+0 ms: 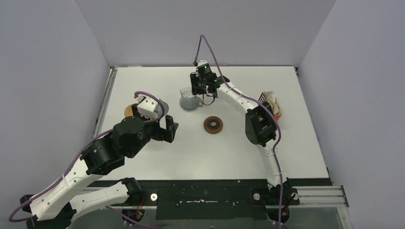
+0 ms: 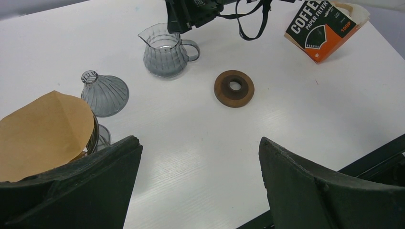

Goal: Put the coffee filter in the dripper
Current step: Pick up the coffee server from the center of the board.

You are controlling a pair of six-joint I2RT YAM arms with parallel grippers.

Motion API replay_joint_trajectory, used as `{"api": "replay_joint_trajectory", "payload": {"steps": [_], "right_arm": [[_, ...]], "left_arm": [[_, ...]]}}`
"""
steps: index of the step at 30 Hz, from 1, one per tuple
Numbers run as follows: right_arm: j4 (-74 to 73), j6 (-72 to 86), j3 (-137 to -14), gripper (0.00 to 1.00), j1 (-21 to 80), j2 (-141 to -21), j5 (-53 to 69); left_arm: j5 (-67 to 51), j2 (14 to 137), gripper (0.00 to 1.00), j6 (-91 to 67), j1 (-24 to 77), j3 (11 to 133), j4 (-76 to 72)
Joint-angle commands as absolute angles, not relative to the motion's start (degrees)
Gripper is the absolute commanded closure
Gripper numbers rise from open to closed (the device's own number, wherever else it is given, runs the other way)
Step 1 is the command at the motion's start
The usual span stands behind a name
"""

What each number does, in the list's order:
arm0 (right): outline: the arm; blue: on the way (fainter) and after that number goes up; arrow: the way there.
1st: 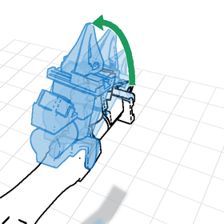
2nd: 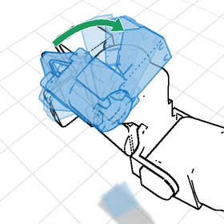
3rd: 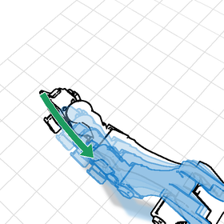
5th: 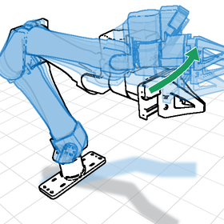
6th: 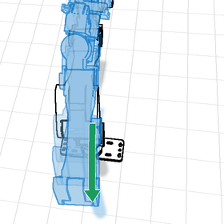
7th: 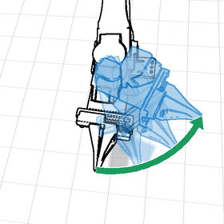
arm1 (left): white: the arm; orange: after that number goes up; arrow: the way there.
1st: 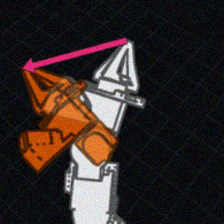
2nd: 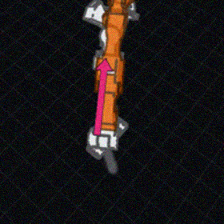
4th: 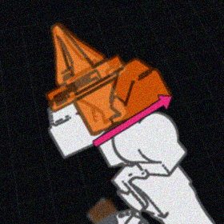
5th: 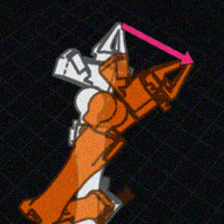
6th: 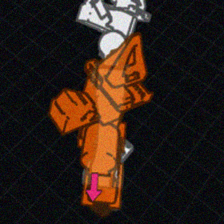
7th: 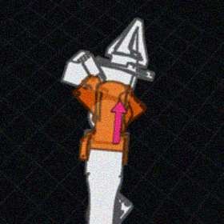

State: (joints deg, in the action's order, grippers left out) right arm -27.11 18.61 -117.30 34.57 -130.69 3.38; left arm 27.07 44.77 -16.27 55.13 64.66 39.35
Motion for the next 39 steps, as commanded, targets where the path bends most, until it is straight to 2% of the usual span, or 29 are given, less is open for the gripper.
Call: {"api": "replay_joint_trajectory", "payload": {"steps": [1,19,22,33,39], "right_arm": [[-27.33,18.2,-121.86,0.59,34.39,-131.74,4.08],[-28.21,19.6,-125.11,0.69,34.45,-136.38,3.78],[-28.3,19.47,-125.3,0.73,34.45,-136.61,3.61],[-29.44,18.99,-125.0,1.0,34.63,-135.52,2.93],[-29.48,18.38,-123.48,1.0,34.88,-132.95,2.38]], "left_arm": [[27.84,45.11,0.09,-15.71,54.89,66.45,36.48],[28.06,44.57,0.09,-16.25,54.93,66.13,36.91],[28.09,44.39,0.09,-16.26,54.93,66.12,36.96],[27.63,44.14,0.09,-16.44,54.93,66.11,36.8],[27.31,44.03,0.09,-16.51,54.93,66.34,36.67]]}}
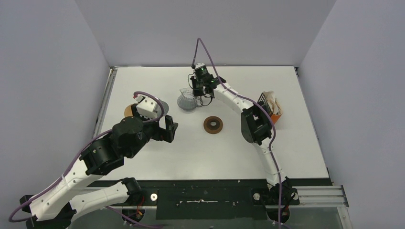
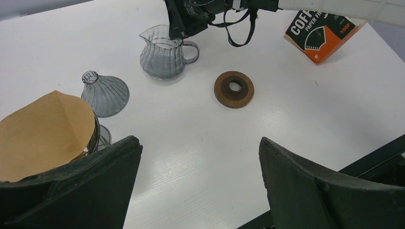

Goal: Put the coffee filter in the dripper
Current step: Pick up the coffee server from the center of the board.

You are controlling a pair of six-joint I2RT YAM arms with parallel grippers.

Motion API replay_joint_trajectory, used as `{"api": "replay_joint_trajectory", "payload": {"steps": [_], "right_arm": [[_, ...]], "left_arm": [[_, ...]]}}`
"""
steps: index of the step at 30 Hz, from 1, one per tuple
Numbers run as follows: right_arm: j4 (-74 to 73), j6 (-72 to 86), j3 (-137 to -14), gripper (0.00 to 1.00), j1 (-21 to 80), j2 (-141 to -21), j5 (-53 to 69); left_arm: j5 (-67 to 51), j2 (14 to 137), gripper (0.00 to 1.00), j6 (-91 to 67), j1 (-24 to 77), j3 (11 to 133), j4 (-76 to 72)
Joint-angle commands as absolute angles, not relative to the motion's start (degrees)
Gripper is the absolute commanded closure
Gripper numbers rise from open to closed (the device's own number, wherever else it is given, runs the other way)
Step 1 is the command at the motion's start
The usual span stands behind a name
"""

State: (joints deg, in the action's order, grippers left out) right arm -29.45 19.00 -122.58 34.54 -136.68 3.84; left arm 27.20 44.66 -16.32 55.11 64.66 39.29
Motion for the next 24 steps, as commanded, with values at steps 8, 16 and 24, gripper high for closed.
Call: {"api": "replay_joint_trajectory", "payload": {"steps": [8,16,24], "right_arm": [[-30.06,17.38,-121.79,1.0,35.4,-128.05,2.16],[-30.01,16.22,-114.7,1.0,36.3,-119.94,1.61],[-28.27,15.3,-103.39,1.0,39.05,-108.41,-1.42]], "left_arm": [[26.29,44.49,0.09,-16.6,54.93,66.7,36.17],[25.46,45.11,0.09,-16.87,54.93,66.08,34.8],[24.7,45.1,0.09,-17.39,54.93,65.92,33.93]]}}
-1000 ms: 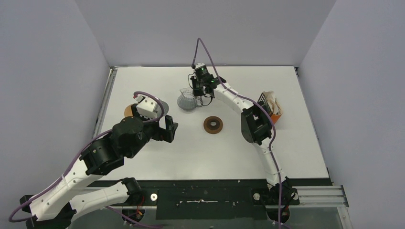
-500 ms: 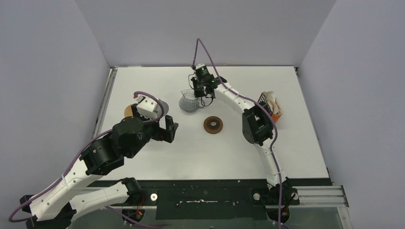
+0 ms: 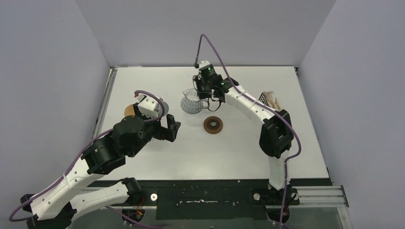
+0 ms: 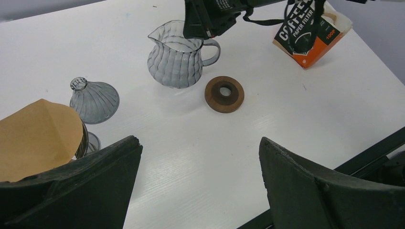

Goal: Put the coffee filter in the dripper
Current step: Pick up the coffee server from the center of the board, then place the coffee server at the center of the board.

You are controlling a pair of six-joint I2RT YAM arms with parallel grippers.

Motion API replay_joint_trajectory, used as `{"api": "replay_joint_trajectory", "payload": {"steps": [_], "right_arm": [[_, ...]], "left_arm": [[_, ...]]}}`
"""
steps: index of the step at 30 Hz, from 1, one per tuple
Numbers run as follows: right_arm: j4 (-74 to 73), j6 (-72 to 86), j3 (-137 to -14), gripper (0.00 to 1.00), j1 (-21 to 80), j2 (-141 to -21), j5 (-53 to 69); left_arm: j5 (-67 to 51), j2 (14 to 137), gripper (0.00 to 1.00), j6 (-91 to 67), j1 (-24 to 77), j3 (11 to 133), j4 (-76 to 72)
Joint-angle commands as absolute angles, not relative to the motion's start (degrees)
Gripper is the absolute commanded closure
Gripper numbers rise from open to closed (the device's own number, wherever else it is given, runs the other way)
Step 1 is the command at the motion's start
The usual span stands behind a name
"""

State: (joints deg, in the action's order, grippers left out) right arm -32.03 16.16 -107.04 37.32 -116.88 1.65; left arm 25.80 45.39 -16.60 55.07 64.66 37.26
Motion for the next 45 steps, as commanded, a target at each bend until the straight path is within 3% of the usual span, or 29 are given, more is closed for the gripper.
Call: {"api": "replay_joint_trajectory", "payload": {"steps": [1,24,45], "right_arm": [[-27.94,15.29,-101.74,1.0,39.51,-106.78,-1.8],[-22.3,17.64,-65.51,1.0,50.2,-76.7,-17.45],[-13.72,27.98,-43.8,1.0,55.79,-68.69,-21.19]], "left_arm": [[24.51,45.1,0.09,-17.47,54.99,65.9,34.0],[23.72,45.55,0.09,-19.06,54.93,66.47,33.76],[23.3,47.05,0.09,-19.27,54.93,66.18,32.76]]}}
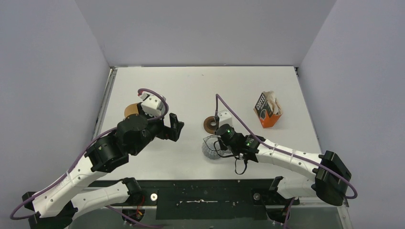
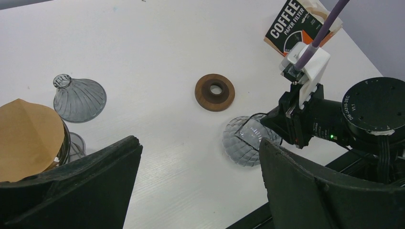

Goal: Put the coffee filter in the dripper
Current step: Place the coffee server at the center of the board.

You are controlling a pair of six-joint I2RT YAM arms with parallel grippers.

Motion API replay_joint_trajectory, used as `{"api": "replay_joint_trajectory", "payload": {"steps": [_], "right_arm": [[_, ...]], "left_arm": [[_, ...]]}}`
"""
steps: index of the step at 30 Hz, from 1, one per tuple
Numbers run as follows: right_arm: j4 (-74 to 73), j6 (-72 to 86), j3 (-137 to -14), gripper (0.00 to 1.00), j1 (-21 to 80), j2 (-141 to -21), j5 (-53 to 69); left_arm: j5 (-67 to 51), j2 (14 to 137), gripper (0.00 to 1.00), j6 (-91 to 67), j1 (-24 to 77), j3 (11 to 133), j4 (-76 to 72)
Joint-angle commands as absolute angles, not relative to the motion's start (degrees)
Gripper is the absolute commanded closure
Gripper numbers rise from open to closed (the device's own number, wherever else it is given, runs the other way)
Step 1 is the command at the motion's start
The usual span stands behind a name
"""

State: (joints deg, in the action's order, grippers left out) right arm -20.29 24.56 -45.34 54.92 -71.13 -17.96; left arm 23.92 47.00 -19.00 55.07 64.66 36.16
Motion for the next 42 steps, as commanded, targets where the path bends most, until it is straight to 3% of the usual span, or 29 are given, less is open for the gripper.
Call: {"api": "replay_joint_trajectory", "payload": {"steps": [1,18,26,42], "right_arm": [[-13.37,28.36,-43.25,1.0,55.95,-68.65,-21.18],[-11.59,32.02,-38.76,1.0,57.48,-68.47,-23.14],[-12.2,32.48,-39.33,0.81,58.24,-67.89,-23.99],[-15.9,30.41,-48.85,0.63,58.94,-65.81,-24.96]], "left_arm": [[23.29,47.08,0.09,-19.37,54.93,66.18,32.78],[22.94,47.91,0.09,-18.99,54.93,66.71,32.62],[22.94,48.02,0.09,-18.81,54.93,66.5,32.22],[23.67,47.79,0.09,-18.11,54.93,66.18,32.76]]}}
